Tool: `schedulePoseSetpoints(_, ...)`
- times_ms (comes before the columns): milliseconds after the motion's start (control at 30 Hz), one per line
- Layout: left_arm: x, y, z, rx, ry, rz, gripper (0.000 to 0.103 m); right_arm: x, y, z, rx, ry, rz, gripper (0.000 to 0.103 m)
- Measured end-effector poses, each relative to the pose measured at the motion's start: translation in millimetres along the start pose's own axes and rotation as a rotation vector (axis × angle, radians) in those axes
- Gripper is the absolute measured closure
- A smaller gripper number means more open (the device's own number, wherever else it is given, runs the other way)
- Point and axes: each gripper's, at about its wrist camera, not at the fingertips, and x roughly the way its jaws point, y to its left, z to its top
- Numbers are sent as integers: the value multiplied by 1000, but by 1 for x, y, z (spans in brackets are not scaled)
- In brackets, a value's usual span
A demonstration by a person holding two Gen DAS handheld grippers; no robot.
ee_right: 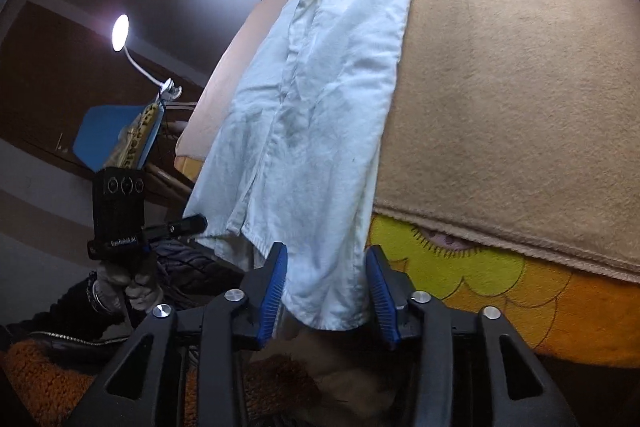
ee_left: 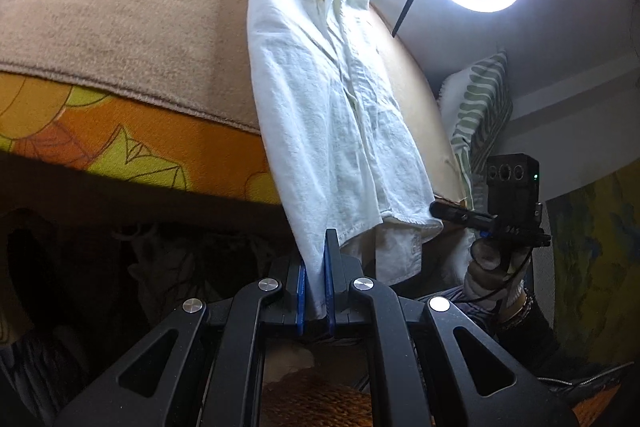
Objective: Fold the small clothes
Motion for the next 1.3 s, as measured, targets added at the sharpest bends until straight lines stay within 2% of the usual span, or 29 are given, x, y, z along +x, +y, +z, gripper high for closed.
schedulePoseSetpoints(33,0,-1,1,2,0,-1,97,3,1,-1,-1,13,-4,69)
schedulePoseSetpoints(67,0,-2,2,3,1,-3,97,3,2,1,-8,6,-9,81)
schedulePoseSetpoints(133,-2,-3,2,4,2,-6,97,7,1,1,3,27,37,98)
schedulePoseSetpoints(233,-5,-7,4,-5,-3,-29,97,8,2,-1,3,14,62,101)
schedulePoseSetpoints(300,-8,-11,7,-7,-8,-47,97,2,-1,-1,31,-12,129,101)
schedulePoseSetpoints(533,-14,-27,33,-16,-33,-128,97,-14,-12,10,117,-122,250,102)
schedulePoseSetpoints(733,-14,-38,66,-5,-71,-149,97,-30,-17,39,153,-221,245,103)
schedulePoseSetpoints(933,-7,-39,99,8,-98,-134,97,-35,-24,79,186,-245,199,103)
schedulePoseSetpoints(1033,-5,-38,101,21,-81,-134,97,-34,-25,88,172,-207,128,98)
schedulePoseSetpoints(1100,-8,-36,95,31,-64,-133,97,-35,-25,84,145,-163,89,76)
schedulePoseSetpoints(1133,-10,-33,90,24,-58,-134,97,-36,-25,79,133,-148,55,58)
schedulePoseSetpoints(1300,-11,-28,71,0,-31,-128,97,-28,-29,49,139,-60,47,58)
